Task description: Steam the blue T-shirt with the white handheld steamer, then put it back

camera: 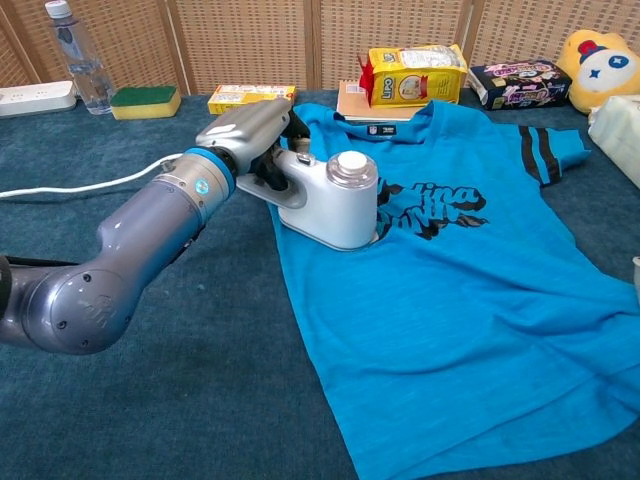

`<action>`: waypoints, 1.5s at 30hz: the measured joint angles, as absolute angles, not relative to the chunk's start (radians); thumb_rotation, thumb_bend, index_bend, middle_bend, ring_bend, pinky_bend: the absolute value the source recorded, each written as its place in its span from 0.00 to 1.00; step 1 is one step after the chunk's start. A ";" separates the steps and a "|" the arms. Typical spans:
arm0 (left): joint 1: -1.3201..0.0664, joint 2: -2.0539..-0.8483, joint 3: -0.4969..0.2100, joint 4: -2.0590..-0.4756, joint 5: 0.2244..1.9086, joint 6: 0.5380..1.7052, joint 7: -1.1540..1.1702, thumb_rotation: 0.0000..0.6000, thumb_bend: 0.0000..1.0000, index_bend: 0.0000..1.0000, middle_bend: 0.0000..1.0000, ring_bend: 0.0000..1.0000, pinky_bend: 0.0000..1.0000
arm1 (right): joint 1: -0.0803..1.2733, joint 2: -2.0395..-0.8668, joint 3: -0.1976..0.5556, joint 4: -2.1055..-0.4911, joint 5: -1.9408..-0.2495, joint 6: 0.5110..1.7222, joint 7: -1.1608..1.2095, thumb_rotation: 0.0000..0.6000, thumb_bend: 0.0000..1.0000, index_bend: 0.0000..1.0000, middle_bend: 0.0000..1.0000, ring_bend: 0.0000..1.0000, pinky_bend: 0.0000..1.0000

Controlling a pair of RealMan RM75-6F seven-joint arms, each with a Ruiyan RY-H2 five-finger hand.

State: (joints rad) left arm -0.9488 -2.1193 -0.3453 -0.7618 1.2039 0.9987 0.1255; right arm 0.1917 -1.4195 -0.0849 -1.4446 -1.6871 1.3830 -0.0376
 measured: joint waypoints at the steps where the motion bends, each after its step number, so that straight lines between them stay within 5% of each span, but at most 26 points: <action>1: -0.951 -2.123 -0.344 -0.764 1.206 0.998 0.126 1.00 0.36 0.68 0.76 0.68 0.74 | 0.191 -1.419 -0.085 -1.445 -1.688 1.384 -0.037 1.00 0.55 0.76 0.72 0.75 0.87; 26: -0.961 -2.155 -0.231 -0.956 1.342 0.998 0.117 1.00 0.36 0.68 0.76 0.68 0.74 | 0.181 -1.412 -0.084 -1.449 -1.691 1.398 -0.034 1.00 0.55 0.76 0.72 0.75 0.87; 45: -0.916 -2.097 -0.234 -0.875 1.358 1.023 0.071 1.00 0.36 0.68 0.76 0.68 0.74 | 0.188 -1.422 -0.081 -1.454 -1.692 1.383 -0.048 1.00 0.55 0.76 0.72 0.75 0.87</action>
